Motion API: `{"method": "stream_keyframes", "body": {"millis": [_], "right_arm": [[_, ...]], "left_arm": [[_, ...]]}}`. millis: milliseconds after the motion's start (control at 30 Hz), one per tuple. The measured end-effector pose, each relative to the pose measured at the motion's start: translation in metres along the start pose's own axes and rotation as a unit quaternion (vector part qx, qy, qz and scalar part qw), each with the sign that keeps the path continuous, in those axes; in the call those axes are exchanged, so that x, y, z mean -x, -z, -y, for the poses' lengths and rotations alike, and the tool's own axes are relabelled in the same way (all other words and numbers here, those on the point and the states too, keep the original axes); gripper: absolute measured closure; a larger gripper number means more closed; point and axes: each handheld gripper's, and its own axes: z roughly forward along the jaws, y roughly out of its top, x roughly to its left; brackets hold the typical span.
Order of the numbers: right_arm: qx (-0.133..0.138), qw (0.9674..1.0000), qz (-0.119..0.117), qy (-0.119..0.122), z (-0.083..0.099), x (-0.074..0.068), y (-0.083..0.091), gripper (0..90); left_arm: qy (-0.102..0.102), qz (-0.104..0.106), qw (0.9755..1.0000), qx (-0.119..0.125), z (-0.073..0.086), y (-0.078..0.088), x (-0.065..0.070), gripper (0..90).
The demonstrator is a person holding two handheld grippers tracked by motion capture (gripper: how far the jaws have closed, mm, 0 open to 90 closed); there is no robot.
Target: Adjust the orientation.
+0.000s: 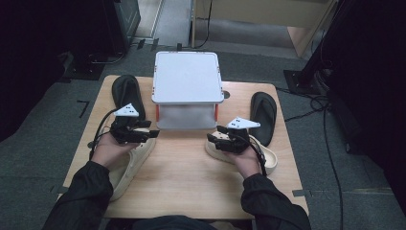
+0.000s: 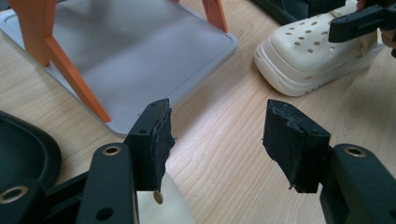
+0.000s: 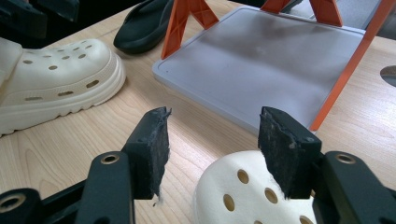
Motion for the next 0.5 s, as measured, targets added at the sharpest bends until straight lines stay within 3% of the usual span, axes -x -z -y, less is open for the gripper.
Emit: {"method": "stream_keyframes", "body": {"millis": [500], "right_arm": [[-0.007, 0.9998, -0.008, 0.016, 0.0006, -0.0043, -0.0033, 41.2]], "left_arm": [[0.001, 0.001, 1.0000, -0.002, 0.0005, 0.0057, -0.0040, 42.3]]}}
